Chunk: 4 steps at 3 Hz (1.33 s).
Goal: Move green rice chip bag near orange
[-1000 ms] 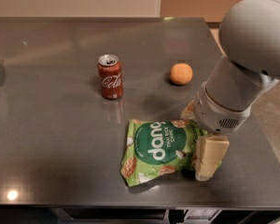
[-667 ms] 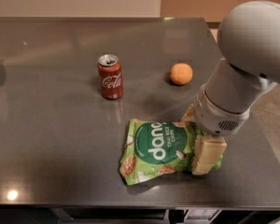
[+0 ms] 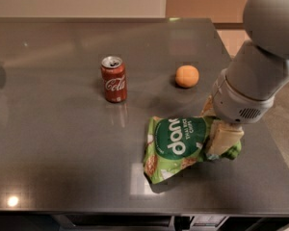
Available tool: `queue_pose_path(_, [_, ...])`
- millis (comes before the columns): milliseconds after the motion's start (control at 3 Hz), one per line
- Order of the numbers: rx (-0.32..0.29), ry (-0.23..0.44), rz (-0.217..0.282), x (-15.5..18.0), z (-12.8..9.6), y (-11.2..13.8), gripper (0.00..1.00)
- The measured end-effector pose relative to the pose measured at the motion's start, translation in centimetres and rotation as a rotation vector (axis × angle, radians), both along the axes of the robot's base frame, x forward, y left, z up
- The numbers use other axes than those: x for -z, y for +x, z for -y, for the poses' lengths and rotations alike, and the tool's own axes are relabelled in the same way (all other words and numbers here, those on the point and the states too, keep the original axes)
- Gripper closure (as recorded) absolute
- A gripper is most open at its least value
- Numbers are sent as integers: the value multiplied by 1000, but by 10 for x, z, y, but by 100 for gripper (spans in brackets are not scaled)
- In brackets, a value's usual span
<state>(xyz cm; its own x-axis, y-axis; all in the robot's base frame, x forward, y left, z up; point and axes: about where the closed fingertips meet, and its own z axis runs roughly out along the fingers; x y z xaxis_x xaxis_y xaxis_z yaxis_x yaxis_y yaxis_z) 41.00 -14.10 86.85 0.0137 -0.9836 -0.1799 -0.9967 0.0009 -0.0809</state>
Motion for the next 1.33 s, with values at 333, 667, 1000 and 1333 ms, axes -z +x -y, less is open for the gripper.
queue_pose_path(333, [-12,-3,47,-17,14,28,100])
queue_pose_path(667, [-55,14,73,-25,21,60,100])
queue_pose_path(1000, [-101,17,85,-25,28,89,100])
queue_pose_path(1333, [-136,19,90,-22,35,110,83])
